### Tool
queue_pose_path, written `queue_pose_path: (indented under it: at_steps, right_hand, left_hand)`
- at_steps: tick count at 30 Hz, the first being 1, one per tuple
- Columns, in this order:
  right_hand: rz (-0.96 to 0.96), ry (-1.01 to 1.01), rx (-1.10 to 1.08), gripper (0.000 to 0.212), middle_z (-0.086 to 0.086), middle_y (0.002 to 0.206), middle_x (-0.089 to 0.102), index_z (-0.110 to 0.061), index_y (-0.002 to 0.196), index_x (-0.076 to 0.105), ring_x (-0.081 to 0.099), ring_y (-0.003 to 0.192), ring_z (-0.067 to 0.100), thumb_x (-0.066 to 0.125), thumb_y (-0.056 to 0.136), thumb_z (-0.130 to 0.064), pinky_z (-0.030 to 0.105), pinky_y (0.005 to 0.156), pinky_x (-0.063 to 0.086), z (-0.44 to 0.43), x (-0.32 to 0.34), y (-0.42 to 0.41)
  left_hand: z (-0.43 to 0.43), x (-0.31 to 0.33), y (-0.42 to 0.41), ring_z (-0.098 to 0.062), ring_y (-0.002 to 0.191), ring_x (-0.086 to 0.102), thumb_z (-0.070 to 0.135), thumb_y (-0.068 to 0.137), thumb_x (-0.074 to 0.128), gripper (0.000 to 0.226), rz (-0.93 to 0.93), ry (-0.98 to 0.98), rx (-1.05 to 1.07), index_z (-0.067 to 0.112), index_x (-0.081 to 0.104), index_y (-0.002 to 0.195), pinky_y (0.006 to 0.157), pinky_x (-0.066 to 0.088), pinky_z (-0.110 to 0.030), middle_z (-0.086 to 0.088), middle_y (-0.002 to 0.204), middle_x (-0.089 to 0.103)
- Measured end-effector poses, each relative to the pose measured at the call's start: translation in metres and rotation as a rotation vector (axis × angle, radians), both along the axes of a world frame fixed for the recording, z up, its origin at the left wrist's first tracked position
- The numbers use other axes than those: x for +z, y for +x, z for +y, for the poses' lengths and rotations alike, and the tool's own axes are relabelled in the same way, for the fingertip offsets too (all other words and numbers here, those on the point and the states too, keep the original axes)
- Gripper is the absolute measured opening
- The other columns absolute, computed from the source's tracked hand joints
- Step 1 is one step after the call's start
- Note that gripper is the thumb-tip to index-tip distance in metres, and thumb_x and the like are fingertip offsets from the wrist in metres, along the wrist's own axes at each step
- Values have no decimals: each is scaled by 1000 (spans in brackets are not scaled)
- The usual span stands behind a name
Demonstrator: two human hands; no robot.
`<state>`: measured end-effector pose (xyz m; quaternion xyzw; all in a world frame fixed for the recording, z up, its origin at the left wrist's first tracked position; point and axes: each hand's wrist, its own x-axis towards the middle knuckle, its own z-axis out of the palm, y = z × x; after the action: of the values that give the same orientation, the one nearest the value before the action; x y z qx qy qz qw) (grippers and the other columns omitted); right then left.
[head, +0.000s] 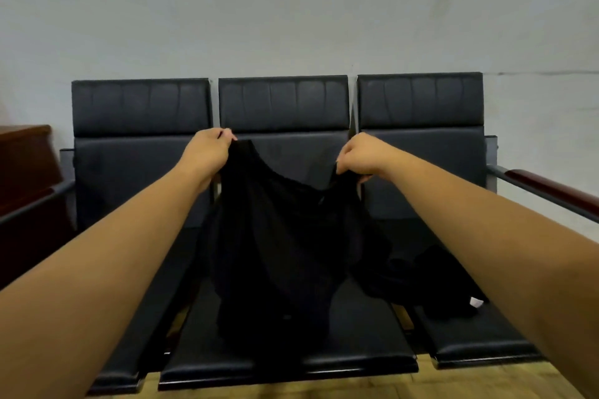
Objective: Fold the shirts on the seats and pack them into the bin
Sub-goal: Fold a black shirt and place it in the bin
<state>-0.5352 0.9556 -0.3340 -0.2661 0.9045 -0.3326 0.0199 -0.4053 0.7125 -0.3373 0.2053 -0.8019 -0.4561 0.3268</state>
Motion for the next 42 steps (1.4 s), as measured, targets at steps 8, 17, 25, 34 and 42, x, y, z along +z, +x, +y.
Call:
queue_pose_path:
  at_steps: [8,17,25,34,42]
  right_hand:
    - [-170,-336,439,30,9,98,77,-7,102,72,74,96,25,76,89,-33,37,87,57,-62,-28,55]
    - [-179,-504,431,20,6,89,76,-14,88,77,71,87,19,64,98,-26,38,89,56,-49,-17,50]
    - [-46,-298,488,28,0,99,77,-19,109,73,73,90,10,77,88,-36,28,85,58,-45,-24,57]
    - [-375,-787,191,16,15,110,75,-8,106,74,71,105,30,62,99,-16,45,100,54,-29,-24,30]
    - [-256,-879,-167,19,9,90,63,-5,95,68,60,81,24,54,100,-16,37,76,53,-14,-24,6]
  left_hand:
    - [40,14,0,-12,86,58,35,107,38,38,-87,-374,-233,16,66,90,74,43,-28,7,94,68]
    - [30,-24,4,-20,84,61,39,108,41,39,238,497,-584,14,54,81,94,55,-41,-5,79,57]
    - [33,-26,7,-16,71,68,62,91,54,47,77,354,-478,16,63,90,66,56,-30,-1,76,67]
    - [-6,-39,29,-22,112,69,13,94,65,22,-377,77,-667,5,71,114,95,51,-30,-10,116,74]
    - [-39,-65,33,-17,107,71,24,90,68,26,-709,-236,-568,25,70,115,104,50,-43,3,112,75]
